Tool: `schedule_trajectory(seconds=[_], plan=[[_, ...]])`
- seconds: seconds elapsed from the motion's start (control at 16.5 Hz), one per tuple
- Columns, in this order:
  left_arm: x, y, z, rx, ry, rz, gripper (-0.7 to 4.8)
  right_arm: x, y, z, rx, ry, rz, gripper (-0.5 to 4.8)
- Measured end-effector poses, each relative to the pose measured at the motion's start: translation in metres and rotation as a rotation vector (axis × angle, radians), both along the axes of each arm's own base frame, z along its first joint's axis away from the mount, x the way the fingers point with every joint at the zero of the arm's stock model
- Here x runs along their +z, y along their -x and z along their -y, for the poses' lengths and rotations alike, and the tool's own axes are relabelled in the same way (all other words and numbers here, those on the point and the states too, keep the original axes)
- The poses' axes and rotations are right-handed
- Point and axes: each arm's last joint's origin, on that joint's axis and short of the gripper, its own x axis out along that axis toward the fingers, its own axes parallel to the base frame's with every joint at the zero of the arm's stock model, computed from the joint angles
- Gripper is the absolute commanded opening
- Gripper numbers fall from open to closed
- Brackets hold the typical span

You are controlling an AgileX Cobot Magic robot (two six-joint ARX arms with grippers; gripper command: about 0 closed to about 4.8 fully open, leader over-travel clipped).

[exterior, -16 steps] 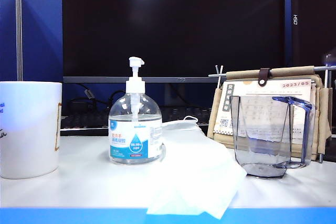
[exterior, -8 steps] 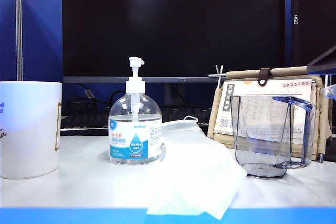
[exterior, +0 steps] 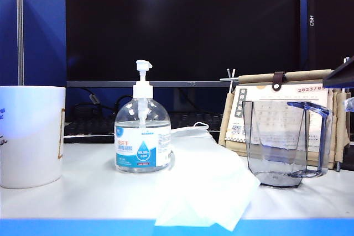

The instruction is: Swap the positions of the transparent plastic cup and the white ceramic cup.

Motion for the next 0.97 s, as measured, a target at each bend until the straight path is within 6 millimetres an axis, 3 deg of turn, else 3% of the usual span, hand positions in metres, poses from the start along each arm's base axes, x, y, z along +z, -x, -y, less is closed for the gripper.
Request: schedule_trajectory(seconds=[0.18,0.61,0.85,0.97], plan=[[0.014,-0.01,0.0,-0.022,0.007,-0.002,2.83,0.0,0.0,0.0,0.0,0.0,-0.001,2.44],[0.043,-0.007,0.001,-0.048,0.066,0.001,2.88,0.0,0.0,0.0,0.0,0.001,-0.001,2.44],[0.037,-0.005,0.0,0.027,0.034,-0.093,2.88,0.0,0.0,0.0,0.0,0.0,-0.002,2.44],[0.031,-0.017,0.009,-0.011,0.013,-0.155,2.88,0.0,0.0,0.0,0.0,-0.003,0.006,2.44]])
